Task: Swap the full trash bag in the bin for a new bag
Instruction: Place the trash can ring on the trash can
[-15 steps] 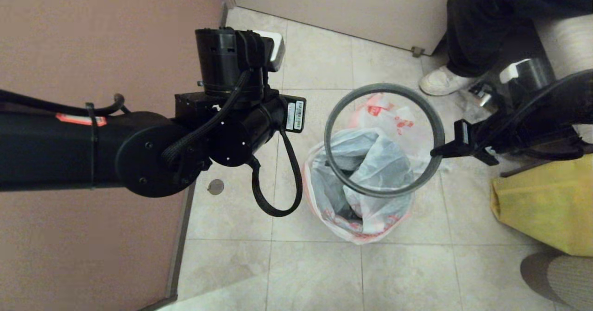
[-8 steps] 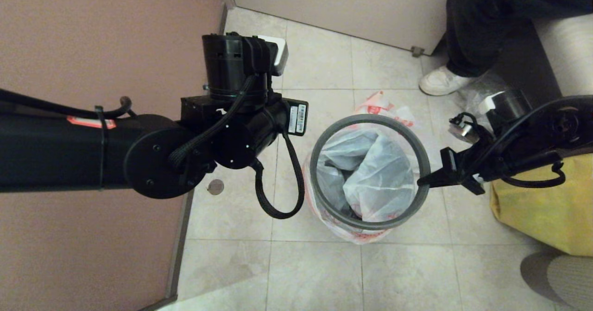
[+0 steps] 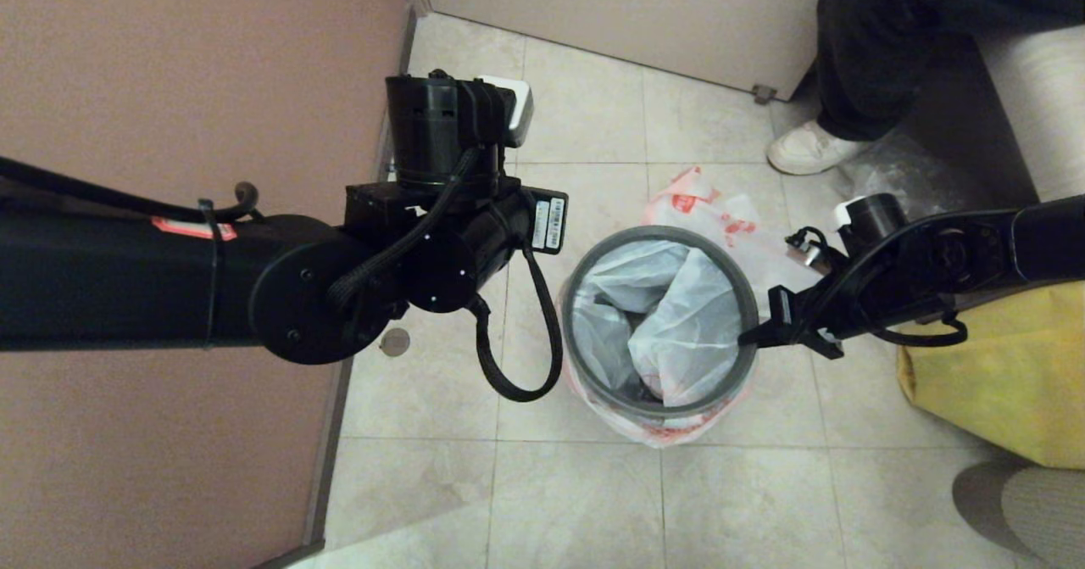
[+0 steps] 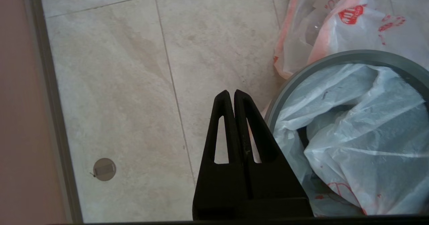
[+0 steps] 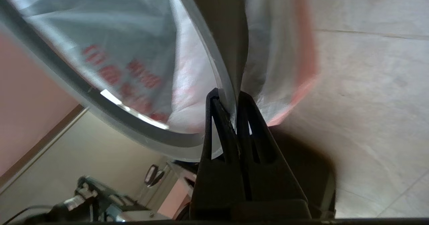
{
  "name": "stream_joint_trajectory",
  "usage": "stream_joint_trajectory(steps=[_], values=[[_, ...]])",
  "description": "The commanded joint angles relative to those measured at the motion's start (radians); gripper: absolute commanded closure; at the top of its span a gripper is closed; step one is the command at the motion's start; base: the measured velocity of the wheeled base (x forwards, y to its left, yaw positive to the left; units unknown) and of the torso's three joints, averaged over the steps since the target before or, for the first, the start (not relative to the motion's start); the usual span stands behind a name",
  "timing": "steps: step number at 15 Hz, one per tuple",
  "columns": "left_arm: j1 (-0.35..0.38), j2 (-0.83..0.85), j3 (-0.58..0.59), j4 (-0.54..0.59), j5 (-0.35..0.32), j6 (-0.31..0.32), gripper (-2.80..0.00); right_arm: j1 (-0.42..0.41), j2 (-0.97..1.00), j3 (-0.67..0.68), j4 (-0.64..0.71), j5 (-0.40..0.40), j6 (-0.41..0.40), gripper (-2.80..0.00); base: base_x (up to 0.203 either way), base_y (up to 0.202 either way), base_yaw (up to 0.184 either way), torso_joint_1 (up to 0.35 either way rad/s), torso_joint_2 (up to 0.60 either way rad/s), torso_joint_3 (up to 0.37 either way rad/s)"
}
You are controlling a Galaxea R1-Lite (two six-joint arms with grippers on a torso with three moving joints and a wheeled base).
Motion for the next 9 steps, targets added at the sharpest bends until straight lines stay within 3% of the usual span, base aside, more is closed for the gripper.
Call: stream_joint_trajectory(steps=[1,5,9], values=[[-0.002,0.006,0.001,-0.002,0.004,0.0,0.0,-0.001,0.017,0.0,0.002,-0.001,0.001,0.0,0.0,0.0,0.0,0.0,0.0,0.0],[-0.001,0.008,0.001,-0.004,0.004,0.0,0.0,0.001,0.024,0.0,0.0,-0.013,0.001,0.0,0.0,0.0,0.0,0.0,0.0,0.0],[-0.001,0.012,0.001,-0.004,0.004,0.001,0.0,0.001,0.022,-0.001,-0.028,-0.08,0.001,0.0,0.0,0.0,0.0,0.0,0.0,0.0]])
